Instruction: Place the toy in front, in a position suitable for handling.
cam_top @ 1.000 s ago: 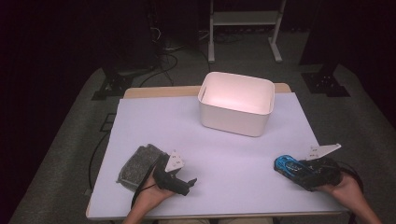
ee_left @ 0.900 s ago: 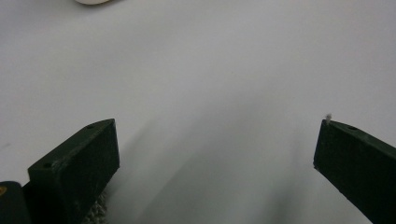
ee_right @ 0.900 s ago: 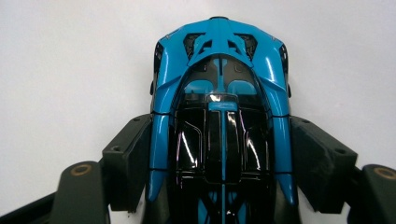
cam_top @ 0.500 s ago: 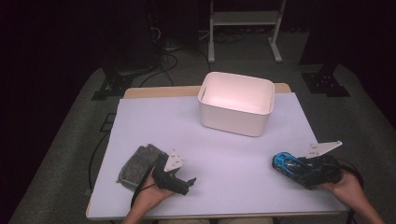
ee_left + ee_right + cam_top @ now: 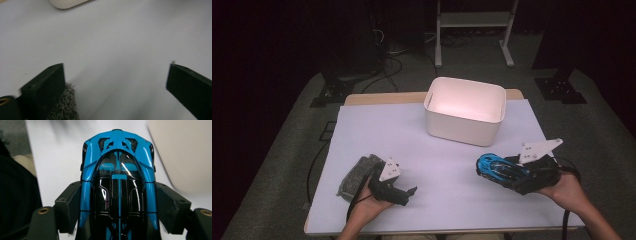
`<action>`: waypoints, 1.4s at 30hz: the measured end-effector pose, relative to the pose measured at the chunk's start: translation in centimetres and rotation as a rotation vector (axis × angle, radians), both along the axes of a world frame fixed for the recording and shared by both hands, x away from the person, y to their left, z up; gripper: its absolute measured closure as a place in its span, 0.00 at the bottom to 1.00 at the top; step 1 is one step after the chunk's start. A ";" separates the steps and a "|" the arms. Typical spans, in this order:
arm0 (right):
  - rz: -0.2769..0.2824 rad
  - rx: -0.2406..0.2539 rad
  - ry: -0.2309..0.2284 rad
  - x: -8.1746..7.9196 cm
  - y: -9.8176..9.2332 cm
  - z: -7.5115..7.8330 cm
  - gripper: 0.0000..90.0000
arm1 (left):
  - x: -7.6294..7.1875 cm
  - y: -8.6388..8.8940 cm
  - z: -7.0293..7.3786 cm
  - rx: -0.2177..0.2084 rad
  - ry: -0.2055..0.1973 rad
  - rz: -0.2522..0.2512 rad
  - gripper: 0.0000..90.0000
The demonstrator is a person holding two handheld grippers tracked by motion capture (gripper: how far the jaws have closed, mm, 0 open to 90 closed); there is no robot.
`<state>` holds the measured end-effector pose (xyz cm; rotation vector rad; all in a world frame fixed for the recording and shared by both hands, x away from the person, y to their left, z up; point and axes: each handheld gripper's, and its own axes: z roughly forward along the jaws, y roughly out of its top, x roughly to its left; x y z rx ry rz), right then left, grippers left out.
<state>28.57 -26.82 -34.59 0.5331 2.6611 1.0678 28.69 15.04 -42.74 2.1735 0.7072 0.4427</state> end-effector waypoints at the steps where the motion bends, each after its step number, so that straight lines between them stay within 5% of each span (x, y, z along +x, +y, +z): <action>1: 0.026 0.007 -0.012 0.1 0.8 0.3 0.30 | 0.0 0.2 0.1 0.001 -0.004 0.009 0.05; 7: 0.160 -0.005 -0.024 0.6 6.2 0.7 0.30 | 0.1 1.4 0.7 -0.015 -0.010 0.032 0.05; 20: 0.312 -0.097 0.059 2.9 14.6 -4.4 0.30 | 0.7 4.5 1.2 -0.002 -0.009 0.087 0.05; 32: 0.360 -0.206 0.101 4.3 16.9 -9.1 0.30 | 1.1 5.9 1.0 -0.006 0.023 0.099 0.07; 38: 0.357 -0.150 0.153 4.7 16.5 -9.4 0.25 | 1.1 5.6 0.6 0.020 0.021 0.087 0.10; 42: 0.343 -0.130 0.147 4.6 16.1 -9.1 0.22 | 1.1 5.5 0.7 0.020 0.018 0.086 0.13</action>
